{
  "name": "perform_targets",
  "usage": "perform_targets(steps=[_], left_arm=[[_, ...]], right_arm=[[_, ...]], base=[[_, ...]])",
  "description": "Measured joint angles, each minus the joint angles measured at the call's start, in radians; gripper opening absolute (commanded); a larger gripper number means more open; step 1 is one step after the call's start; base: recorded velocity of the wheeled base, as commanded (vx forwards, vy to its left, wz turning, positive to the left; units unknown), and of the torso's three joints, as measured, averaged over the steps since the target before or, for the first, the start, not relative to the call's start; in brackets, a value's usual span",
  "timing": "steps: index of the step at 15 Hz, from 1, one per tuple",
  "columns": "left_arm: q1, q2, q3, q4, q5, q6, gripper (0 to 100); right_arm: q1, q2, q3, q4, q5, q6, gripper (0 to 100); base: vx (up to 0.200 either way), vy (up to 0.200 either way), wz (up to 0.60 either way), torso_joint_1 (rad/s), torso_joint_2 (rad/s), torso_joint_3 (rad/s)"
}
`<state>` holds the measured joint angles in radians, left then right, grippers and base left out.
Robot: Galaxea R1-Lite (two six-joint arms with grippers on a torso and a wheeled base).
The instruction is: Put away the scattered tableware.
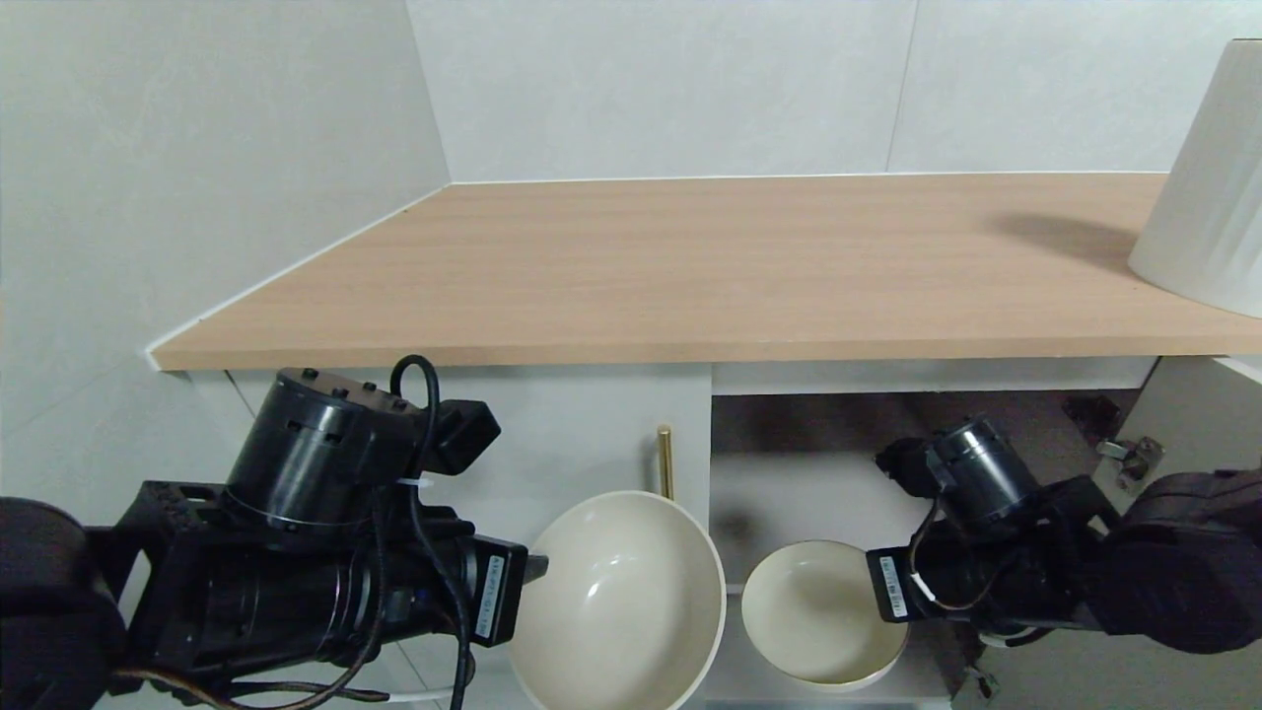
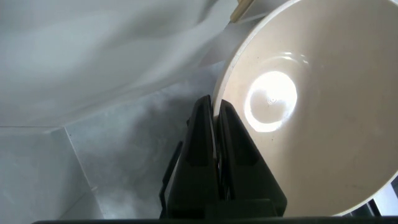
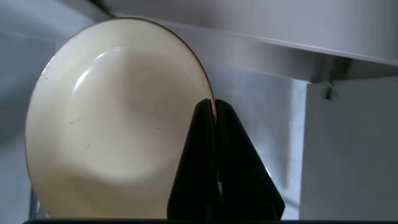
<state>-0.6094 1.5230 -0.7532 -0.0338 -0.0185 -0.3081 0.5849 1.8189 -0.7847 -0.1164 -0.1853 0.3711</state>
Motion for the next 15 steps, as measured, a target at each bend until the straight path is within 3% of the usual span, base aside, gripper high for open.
perform_targets(steps=[9,15], left_arm=[[-0.001,0.002,0.0,0.0,0.002,-0.001,0],[-0.001,0.002,0.003,0.002,0.002,-0.001,0]], right_arm=[[-0.1,0.353,0.012,-0.492,-0.114,0.074,0],[-0.182,0.471,-0.037,-0.539,-0.184,0.069,0]], base=[[0.0,0.0,0.0,0.0,0.0,0.0],[0.0,0.0,0.0,0.0,0.0,0.0]])
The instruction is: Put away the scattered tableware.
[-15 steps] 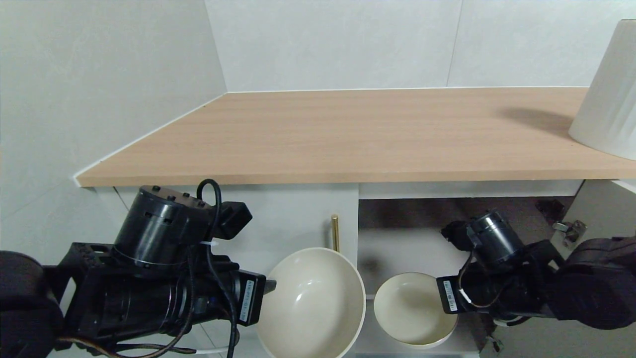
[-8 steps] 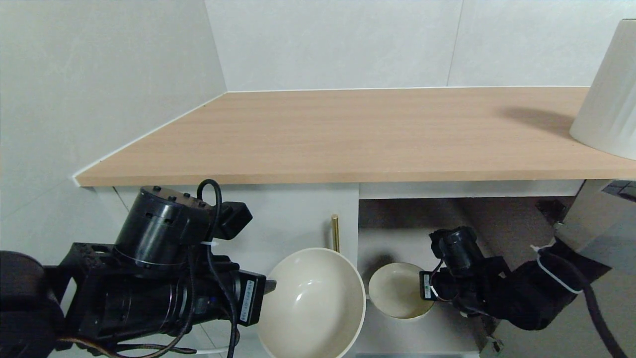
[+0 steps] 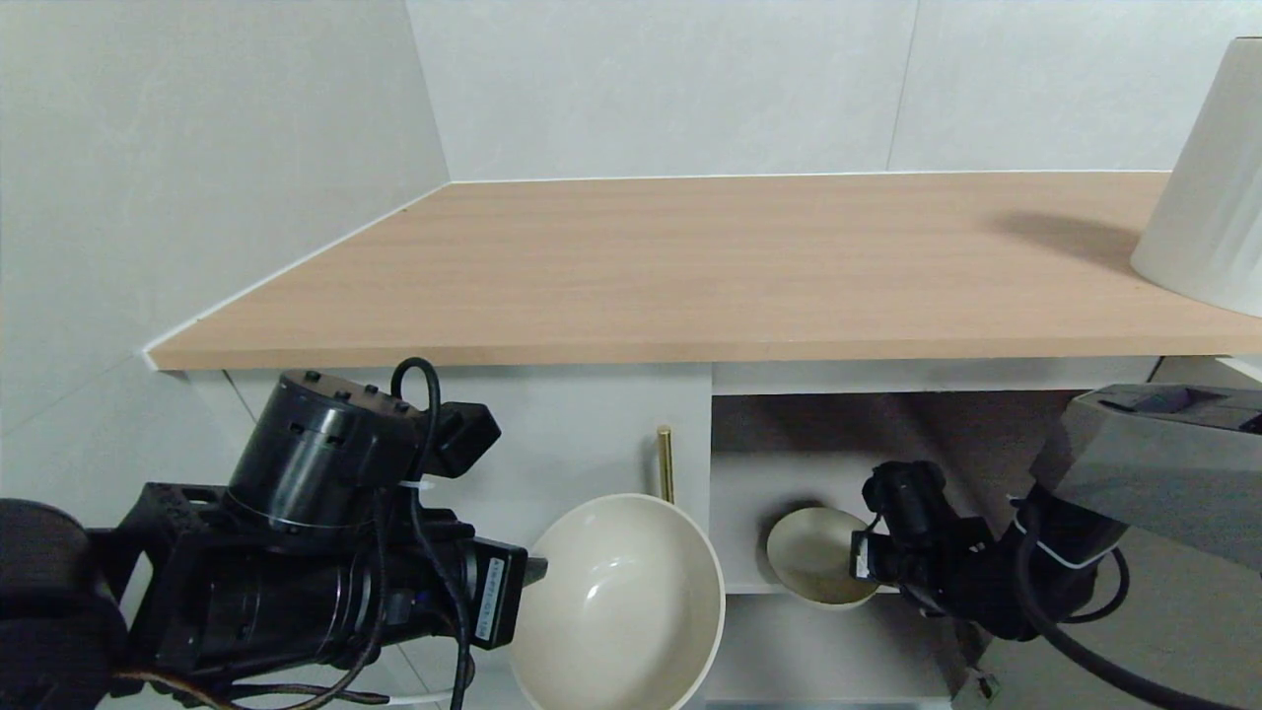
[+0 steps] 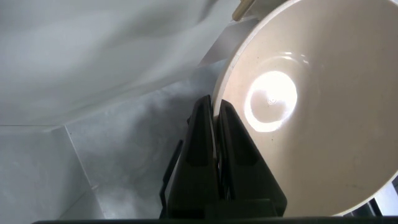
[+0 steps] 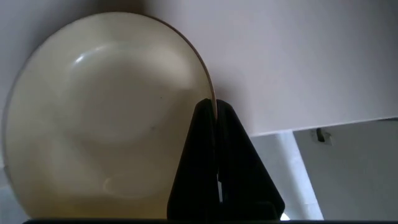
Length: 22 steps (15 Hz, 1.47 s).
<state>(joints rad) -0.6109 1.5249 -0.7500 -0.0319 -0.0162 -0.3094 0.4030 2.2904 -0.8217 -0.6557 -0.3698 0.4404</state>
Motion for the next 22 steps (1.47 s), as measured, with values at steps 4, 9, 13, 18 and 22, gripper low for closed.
perform_targets(steps=[4,9,13,18,22], left_arm=[[0.0,0.0,0.0,0.0,0.0,0.001,0],[0.0,0.0,0.0,0.0,0.001,0.001,0],[0.0,0.001,0.0,0.0,0.001,0.002,0],[0.0,0.001,0.0,-0.001,0.001,0.002,0],[0.0,0.002,0.0,-0.001,0.013,0.002,0]], right_arm=[[-0.026,0.023,-0.029,-0.001,-0.044,0.002,0],[-0.042,0.06,-0.09,-0.021,-0.088,-0.006,0],[-0.053,0.074,-0.116,-0.022,-0.094,-0.014,0],[-0.055,0.081,-0.124,-0.022,-0.096,-0.014,0],[-0.055,0.081,-0.132,-0.022,-0.097,-0.013,100]], base=[[0.0,0.0,0.0,0.0,0.0,0.0],[0.0,0.0,0.0,0.0,0.0,0.0],[0.0,0.0,0.0,0.0,0.0,0.0],[0.0,0.0,0.0,0.0,0.0,0.0],[0.0,0.0,0.0,0.0,0.0,0.0]])
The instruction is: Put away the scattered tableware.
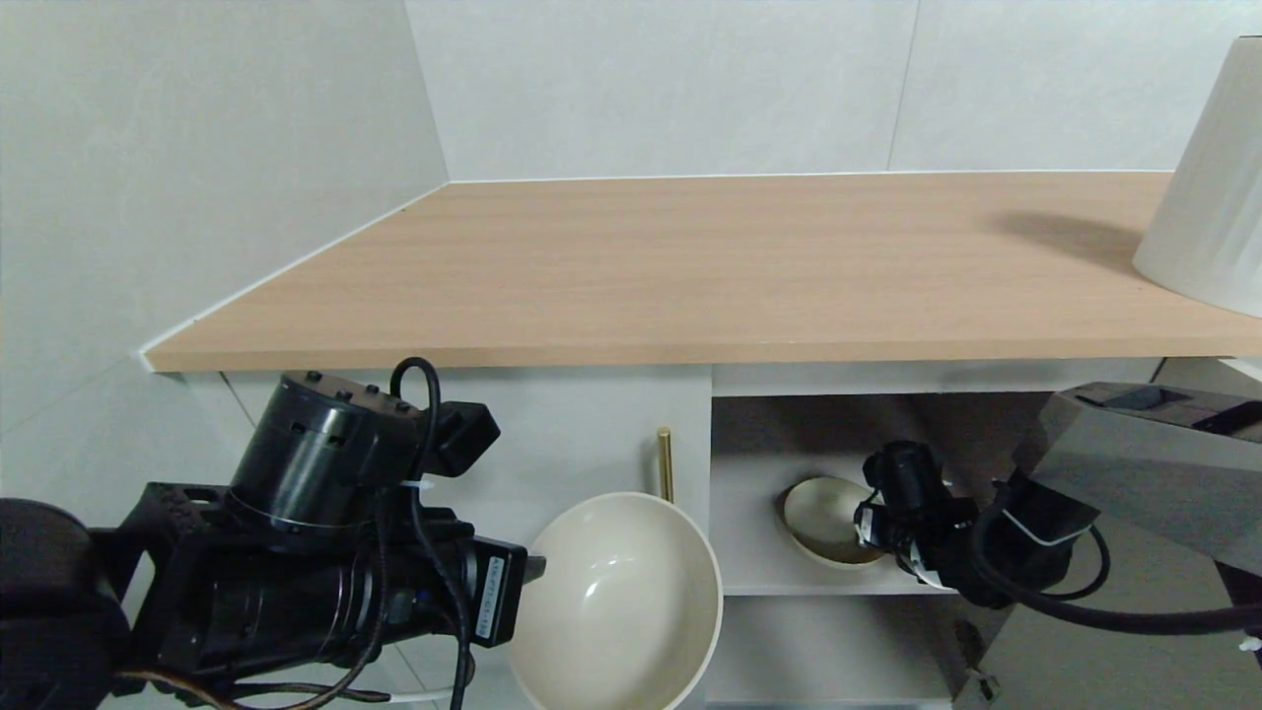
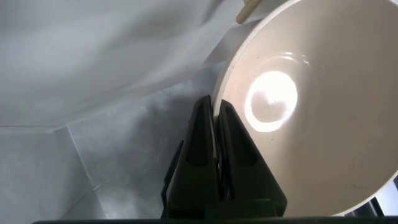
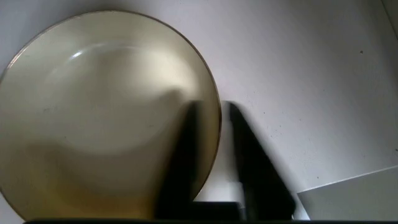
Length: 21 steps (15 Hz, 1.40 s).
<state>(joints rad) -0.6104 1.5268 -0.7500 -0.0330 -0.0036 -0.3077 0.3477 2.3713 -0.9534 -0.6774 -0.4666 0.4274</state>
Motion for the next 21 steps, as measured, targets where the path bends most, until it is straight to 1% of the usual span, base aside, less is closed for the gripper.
perform_targets(steps=[5,7,8,9,11,12,14,15,16,17,18,19,21], left_arm=[[0.0,0.014,-0.001,-0.006,0.015,-0.001,0],[0.0,0.021,0.009,-0.04,0.021,-0.004,0],[0.0,0.025,0.014,-0.059,0.036,-0.01,0],[-0.003,0.032,0.019,-0.074,0.054,-0.029,0],[-0.032,0.054,0.021,-0.099,0.084,-0.101,0],[-0.051,0.068,0.02,-0.112,0.089,-0.123,0],[-0.088,0.092,0.021,-0.121,0.101,-0.156,0],[-0.117,0.106,0.024,-0.122,0.113,-0.175,0],[-0.141,0.12,0.029,-0.122,0.126,-0.184,0],[-0.161,0.135,0.035,-0.121,0.136,-0.189,0],[-0.176,0.15,0.037,-0.124,0.156,-0.199,0],[-0.193,0.173,0.039,-0.123,0.177,-0.217,0],[-0.225,0.23,0.032,-0.124,0.197,-0.256,0]], right_arm=[[0.003,-0.013,0.012,0.0,0.001,0.003,100],[0.007,-0.033,0.034,0.0,0.01,0.003,100],[0.013,-0.051,0.051,0.0,0.027,0.002,100],[0.021,-0.078,0.077,0.001,0.066,-0.002,100],[0.043,-0.157,0.147,0.001,0.173,-0.04,100],[0.058,-0.21,0.196,0.001,0.237,-0.072,100],[0.092,-0.319,0.288,0.007,0.369,-0.126,100],[0.117,-0.383,0.338,0.014,0.44,-0.159,100],[0.141,-0.439,0.376,0.024,0.482,-0.187,100],[0.173,-0.494,0.414,0.035,0.52,-0.213,100],[0.198,-0.539,0.437,0.043,0.531,-0.221,100],[0.218,-0.58,0.454,0.043,0.538,-0.223,100],[0.24,-0.65,0.481,0.046,0.577,-0.226,100]], base=[[0.0,0.0,0.0,0.0,0.0,0.0],[0.0,0.0,0.0,0.0,0.0,0.0],[0.0,0.0,0.0,0.0,0.0,0.0],[0.0,0.0,0.0,0.0,0.0,0.0],[0.0,0.0,0.0,0.0,0.0,0.0],[0.0,0.0,0.0,0.0,0.0,0.0],[0.0,0.0,0.0,0.0,0.0,0.0],[0.0,0.0,0.0,0.0,0.0,0.0],[0.0,0.0,0.0,0.0,0.0,0.0],[0.0,0.0,0.0,0.0,0.0,0.0],[0.0,0.0,0.0,0.0,0.0,0.0],[0.0,0.0,0.0,0.0,0.0,0.0],[0.0,0.0,0.0,0.0,0.0,0.0]])
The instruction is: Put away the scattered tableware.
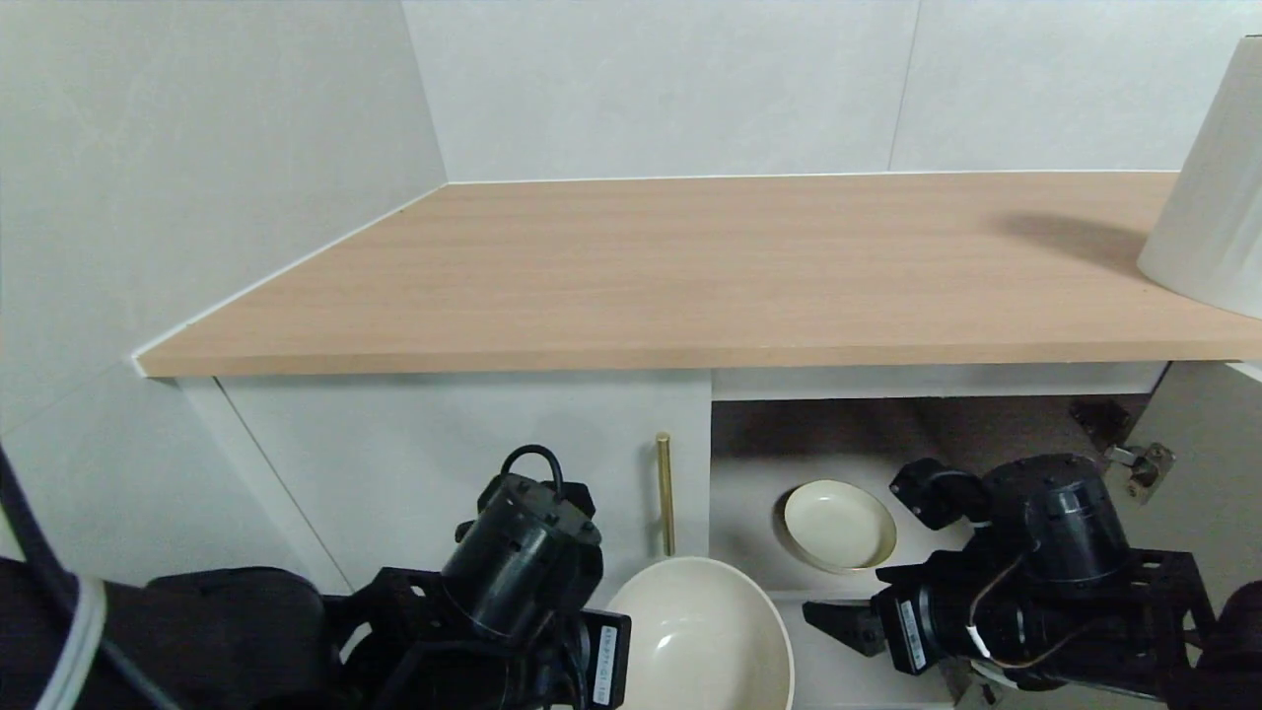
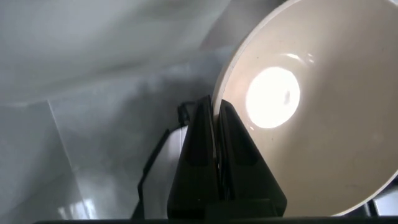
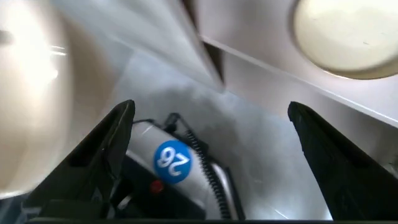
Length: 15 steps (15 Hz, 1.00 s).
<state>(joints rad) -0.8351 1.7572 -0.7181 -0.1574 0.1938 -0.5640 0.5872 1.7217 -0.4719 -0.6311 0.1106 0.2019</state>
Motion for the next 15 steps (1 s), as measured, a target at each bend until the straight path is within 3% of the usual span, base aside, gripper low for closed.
perform_targets(steps=[2,7,12,15], left_arm=[[-0.016,0.056,-0.005,0.0,0.005,-0.01,0],[-0.032,0.123,-0.022,0.001,0.007,-0.011,0],[-0.048,0.12,-0.027,0.001,0.007,-0.011,0],[-0.05,0.119,-0.028,0.001,0.007,-0.011,0]], right_arm=[[0.022,-0.047,0.012,0.008,0.041,-0.002,100],[0.107,-0.06,-0.003,0.13,0.027,-0.003,100],[0.176,0.057,-0.053,0.156,-0.151,0.007,100],[0.183,0.098,-0.065,0.143,-0.161,0.01,100]], base=[[0.0,0.0,0.0,0.0,0.0,0.0],[0.0,0.0,0.0,0.0,0.0,0.0],[0.0,0.0,0.0,0.0,0.0,0.0],[0.0,0.0,0.0,0.0,0.0,0.0]])
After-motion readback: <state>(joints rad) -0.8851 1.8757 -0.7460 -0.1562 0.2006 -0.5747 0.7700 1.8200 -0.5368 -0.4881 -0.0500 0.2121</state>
